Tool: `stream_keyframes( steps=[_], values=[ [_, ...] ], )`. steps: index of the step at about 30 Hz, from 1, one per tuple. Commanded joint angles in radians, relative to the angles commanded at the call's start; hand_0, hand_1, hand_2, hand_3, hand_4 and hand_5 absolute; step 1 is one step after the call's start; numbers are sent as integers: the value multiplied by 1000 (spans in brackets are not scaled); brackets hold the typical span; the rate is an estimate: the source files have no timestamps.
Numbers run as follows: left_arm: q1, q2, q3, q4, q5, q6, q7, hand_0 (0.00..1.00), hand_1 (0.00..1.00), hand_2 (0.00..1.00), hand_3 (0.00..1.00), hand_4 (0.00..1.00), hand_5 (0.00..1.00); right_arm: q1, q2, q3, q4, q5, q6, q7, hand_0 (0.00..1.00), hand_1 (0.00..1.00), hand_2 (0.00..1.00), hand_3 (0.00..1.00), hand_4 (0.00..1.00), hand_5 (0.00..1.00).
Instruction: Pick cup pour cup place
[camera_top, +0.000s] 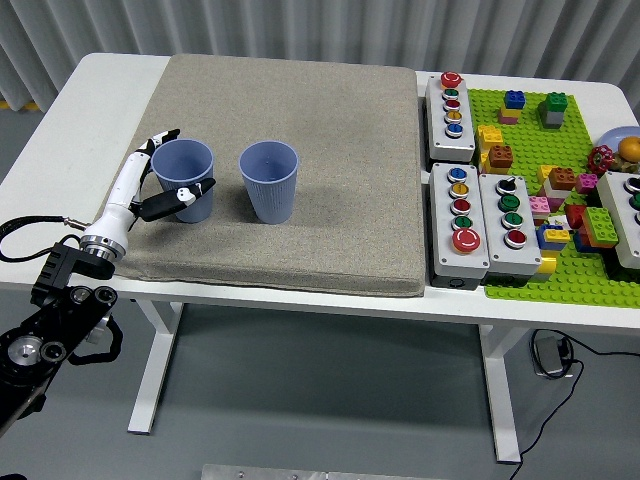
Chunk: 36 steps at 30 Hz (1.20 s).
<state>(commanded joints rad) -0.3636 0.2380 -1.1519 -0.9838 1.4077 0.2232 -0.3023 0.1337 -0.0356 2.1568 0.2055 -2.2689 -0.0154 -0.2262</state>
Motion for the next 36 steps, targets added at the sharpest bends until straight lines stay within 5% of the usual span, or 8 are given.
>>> stream_keyframes(
  steps=[36],
  values=[
    [72,12,-81,-88,43,-37,0,817,848,997,948,998,459,-6,1,7,0,0,2,1,692,660,602,590,2,244]
  ],
)
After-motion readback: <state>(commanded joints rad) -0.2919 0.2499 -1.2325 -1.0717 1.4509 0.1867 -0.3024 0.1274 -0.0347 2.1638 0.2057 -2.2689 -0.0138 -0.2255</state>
